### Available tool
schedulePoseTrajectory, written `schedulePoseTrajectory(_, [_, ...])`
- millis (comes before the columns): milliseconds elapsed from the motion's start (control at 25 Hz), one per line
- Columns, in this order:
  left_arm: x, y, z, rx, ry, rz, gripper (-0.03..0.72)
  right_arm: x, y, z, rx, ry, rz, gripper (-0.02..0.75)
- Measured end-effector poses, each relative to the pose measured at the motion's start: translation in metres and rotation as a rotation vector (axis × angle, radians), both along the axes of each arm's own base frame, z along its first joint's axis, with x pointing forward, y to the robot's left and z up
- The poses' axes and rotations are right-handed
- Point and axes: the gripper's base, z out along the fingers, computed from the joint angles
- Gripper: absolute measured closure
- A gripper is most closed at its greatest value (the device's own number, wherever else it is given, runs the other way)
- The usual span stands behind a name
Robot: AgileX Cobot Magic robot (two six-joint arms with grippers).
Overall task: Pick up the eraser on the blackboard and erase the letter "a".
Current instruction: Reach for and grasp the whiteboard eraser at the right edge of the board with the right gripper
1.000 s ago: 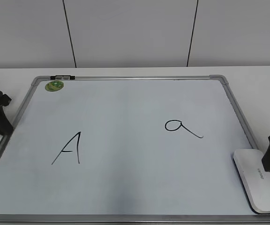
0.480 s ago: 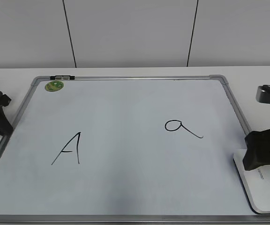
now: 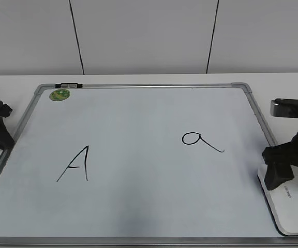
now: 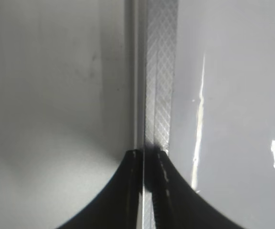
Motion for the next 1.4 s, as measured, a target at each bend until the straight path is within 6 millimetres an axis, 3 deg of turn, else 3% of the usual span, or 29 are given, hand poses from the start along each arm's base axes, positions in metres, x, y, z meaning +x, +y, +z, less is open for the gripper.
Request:
schedulePoseTrajectory(560, [0.0, 0.0, 0.0, 0.003, -0.001, 0.0, 0.657, -0.002, 0.0, -0.005, -0.006, 0.059, 0.008, 0.143])
schedulePoseTrajectory(800, [0.0, 0.0, 0.0, 0.003, -0.001, 0.0, 0.657, 0.0, 0.002, -0.018, -0.007, 0.102, 0.012, 0.143])
schedulePoseTrajectory(1400, [0.0, 0.0, 0.0, 0.003, -0.003, 0.0, 0.657, 0.005, 0.003, -0.023, -0.009, 0.085, 0.008, 0.144])
